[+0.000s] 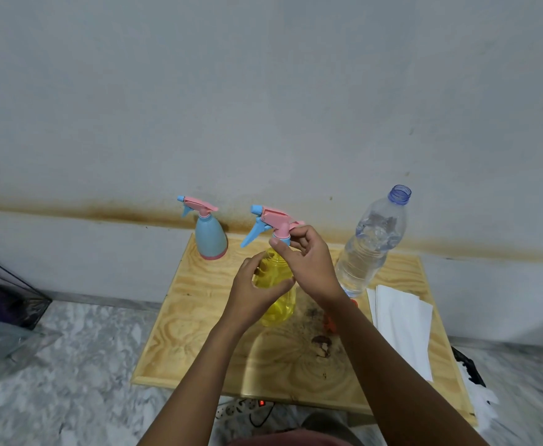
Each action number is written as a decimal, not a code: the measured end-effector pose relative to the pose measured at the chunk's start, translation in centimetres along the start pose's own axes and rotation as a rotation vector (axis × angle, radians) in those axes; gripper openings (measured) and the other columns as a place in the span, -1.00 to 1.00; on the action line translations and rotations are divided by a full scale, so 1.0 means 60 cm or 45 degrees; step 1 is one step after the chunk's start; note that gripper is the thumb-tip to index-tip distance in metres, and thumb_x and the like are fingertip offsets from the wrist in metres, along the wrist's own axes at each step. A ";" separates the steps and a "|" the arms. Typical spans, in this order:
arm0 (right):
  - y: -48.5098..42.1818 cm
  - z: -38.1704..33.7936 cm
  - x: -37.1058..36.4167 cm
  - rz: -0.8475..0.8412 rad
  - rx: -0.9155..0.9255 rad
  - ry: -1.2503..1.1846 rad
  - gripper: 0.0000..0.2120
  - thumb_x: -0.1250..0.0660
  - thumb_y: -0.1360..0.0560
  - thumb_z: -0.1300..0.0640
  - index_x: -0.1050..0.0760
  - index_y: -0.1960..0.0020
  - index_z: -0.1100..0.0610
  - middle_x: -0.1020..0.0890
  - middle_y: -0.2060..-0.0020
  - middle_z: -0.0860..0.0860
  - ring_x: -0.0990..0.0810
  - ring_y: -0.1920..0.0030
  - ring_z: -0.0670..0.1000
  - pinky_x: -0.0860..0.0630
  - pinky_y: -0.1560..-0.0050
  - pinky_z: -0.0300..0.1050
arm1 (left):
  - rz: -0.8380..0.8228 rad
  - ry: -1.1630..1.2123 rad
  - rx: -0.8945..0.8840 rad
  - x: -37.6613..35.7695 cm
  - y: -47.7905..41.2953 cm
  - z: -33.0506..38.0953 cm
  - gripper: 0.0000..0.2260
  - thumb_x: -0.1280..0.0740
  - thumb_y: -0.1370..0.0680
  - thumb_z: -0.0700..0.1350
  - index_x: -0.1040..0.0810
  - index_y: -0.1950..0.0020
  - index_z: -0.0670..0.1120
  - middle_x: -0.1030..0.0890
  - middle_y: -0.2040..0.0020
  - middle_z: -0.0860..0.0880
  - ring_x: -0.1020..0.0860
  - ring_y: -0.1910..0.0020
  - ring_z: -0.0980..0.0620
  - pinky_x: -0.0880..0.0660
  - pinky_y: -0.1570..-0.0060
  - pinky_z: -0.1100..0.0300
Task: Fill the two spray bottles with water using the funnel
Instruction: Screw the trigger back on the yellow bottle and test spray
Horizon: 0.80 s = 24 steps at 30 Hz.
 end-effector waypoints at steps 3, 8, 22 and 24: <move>-0.002 -0.008 0.001 -0.051 -0.033 -0.120 -0.93 -0.39 -0.55 0.13 -0.51 0.02 0.09 -0.67 0.15 -0.15 -0.63 0.08 -0.18 -0.53 -0.01 -0.24 | 0.025 0.035 -0.008 0.003 0.001 0.011 -0.44 -0.56 -0.31 0.12 -0.53 -0.28 0.10 -0.59 -0.09 0.07 -0.57 -0.09 0.10 -0.56 -0.11 0.10; -0.002 -0.017 -0.003 -0.040 0.012 -0.116 -0.90 -0.38 -0.56 0.10 -0.53 -0.07 0.01 -0.66 0.01 -0.04 -0.63 -0.05 -0.10 -0.55 -0.10 -0.20 | 0.062 0.080 -0.010 0.010 -0.002 0.026 -0.51 -0.59 -0.37 -0.03 -0.55 -0.26 0.04 -0.58 -0.04 0.01 -0.51 0.06 0.18 -0.46 0.03 0.31; 0.013 -0.033 -0.024 0.047 -0.002 -0.266 -0.85 -0.35 -0.57 0.24 -0.52 -0.12 0.10 -0.66 -0.04 -0.02 -0.64 -0.07 -0.18 -0.52 -0.02 -0.34 | 0.079 0.190 -0.048 0.015 -0.003 0.049 -0.59 -0.57 -0.38 -0.11 -0.59 -0.19 0.03 -0.60 0.01 -0.02 -0.54 0.12 0.24 -0.44 0.12 0.43; 0.013 -0.036 -0.026 0.094 0.021 -0.265 -0.82 -0.40 -0.53 0.21 -0.52 -0.11 0.05 -0.65 -0.05 -0.02 -0.63 -0.08 -0.14 -0.54 -0.04 -0.31 | 0.083 0.190 -0.065 0.018 -0.005 0.054 -0.58 -0.56 -0.38 -0.11 -0.59 -0.21 0.01 -0.61 -0.01 -0.02 -0.55 0.10 0.24 -0.45 0.12 0.44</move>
Point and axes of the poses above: each hand's wrist, its own y-axis away from the middle knuckle, its own x-axis out of the back of the hand, z = x × y, the point moved 5 cm from there along -y, towards the middle knuckle
